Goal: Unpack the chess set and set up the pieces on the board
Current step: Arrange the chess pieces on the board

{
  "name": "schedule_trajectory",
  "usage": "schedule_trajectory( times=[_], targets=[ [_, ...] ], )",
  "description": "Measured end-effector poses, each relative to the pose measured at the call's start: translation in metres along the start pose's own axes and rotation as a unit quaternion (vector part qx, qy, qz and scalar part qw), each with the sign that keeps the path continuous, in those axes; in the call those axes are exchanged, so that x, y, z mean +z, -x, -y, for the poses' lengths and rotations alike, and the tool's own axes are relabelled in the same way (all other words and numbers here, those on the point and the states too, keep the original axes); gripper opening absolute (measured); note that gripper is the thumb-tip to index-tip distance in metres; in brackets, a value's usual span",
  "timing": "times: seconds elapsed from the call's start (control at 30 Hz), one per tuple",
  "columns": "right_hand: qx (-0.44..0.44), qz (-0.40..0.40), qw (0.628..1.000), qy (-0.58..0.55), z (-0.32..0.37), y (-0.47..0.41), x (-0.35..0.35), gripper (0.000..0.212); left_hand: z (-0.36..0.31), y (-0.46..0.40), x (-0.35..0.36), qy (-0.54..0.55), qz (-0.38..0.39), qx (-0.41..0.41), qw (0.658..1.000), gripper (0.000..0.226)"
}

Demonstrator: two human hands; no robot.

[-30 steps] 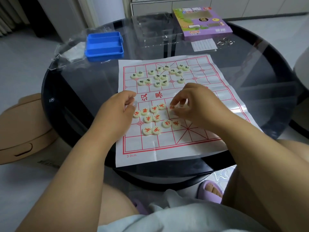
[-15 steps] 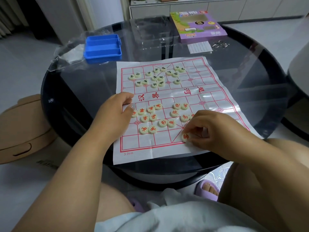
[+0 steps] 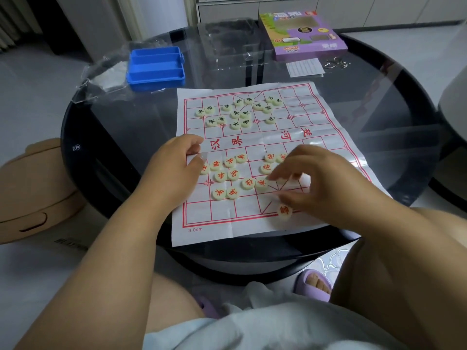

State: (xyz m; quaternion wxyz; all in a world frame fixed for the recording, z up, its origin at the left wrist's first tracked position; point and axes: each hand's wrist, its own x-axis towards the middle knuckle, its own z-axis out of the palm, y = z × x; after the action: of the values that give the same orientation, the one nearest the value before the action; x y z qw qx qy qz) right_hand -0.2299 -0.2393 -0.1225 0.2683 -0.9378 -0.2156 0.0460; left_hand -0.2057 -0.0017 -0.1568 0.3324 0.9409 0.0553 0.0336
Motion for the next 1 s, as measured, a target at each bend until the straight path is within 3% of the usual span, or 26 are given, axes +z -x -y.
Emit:
schedule_trajectory(
  times=[0.1, 0.37, 0.6, 1.0],
  targets=[
    [0.003, -0.05, 0.997, 0.051, 0.009, -0.017, 0.012, 0.033, 0.0, 0.0, 0.001, 0.001, -0.004, 0.004, 1.0, 0.037],
    [0.003, -0.06, 0.992, 0.114, 0.016, -0.029, 0.035, 0.033, 0.001, 0.0, 0.0, -0.01, 0.0, 0.008, 1.0, 0.037],
    [-0.016, -0.061, 0.997, 0.054, 0.011, -0.019, 0.024, 0.027, -0.001, 0.001, -0.001, -0.011, 0.003, 0.008, 1.0, 0.037],
    [-0.049, 0.024, 0.998, 0.043, 0.006, 0.005, 0.021, 0.03, -0.002, 0.002, -0.001, -0.002, 0.005, 0.002, 1.0, 0.038]
  ],
)
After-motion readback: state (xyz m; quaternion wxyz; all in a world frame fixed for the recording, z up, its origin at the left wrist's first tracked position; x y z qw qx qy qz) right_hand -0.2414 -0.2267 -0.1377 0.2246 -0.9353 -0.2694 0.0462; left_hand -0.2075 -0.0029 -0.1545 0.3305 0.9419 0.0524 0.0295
